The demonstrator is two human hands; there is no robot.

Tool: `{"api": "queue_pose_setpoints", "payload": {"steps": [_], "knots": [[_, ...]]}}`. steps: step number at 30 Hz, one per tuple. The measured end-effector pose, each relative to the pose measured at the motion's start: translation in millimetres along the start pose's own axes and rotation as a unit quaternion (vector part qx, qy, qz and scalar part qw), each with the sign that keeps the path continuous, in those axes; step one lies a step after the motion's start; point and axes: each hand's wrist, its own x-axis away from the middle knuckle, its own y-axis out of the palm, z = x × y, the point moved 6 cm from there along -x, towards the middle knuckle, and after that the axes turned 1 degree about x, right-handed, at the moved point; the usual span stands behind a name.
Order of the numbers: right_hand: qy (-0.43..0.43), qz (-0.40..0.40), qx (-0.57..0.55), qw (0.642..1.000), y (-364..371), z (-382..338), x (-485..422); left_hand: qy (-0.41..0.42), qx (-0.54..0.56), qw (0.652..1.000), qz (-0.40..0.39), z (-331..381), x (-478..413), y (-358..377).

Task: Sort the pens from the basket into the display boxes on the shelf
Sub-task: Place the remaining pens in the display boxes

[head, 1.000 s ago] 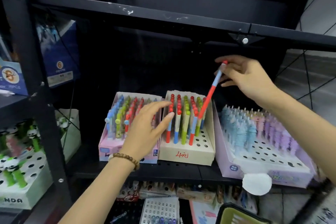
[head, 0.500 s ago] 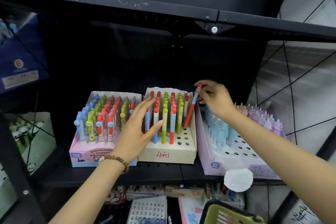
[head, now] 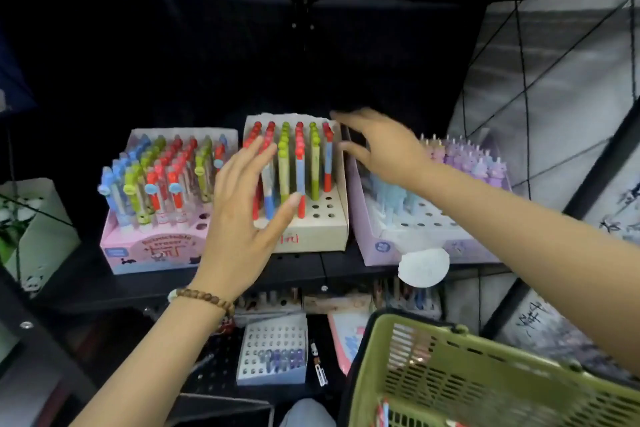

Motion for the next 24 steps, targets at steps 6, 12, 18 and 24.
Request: {"api": "queue_pose_setpoints", "payload": {"steps": [6,12,18,24], "knots": [[0.117,-0.081,-0.430,0.892,-22.0,32.5,154.5,-0.040,0.233,0.949,-0.209,59.7,83.0,79.9],[0.294,-0.383,-0.297,0.824,108.5,95.2,379.1,-0.179,0.008,0.741,-0.647,49.9,229.9,256.9],[0.313,-0.572,-0.311,0.692,194.3,77.1,496.7,-0.273,-0.209,0.597,-0.725,-18.3,318.8,304.0],[0.203,-0.563,-0.269,0.755,213.6,59.3,530.0,-0.396,-0.165,0.698,-0.573,-27.0,364.0,314.6]]}}
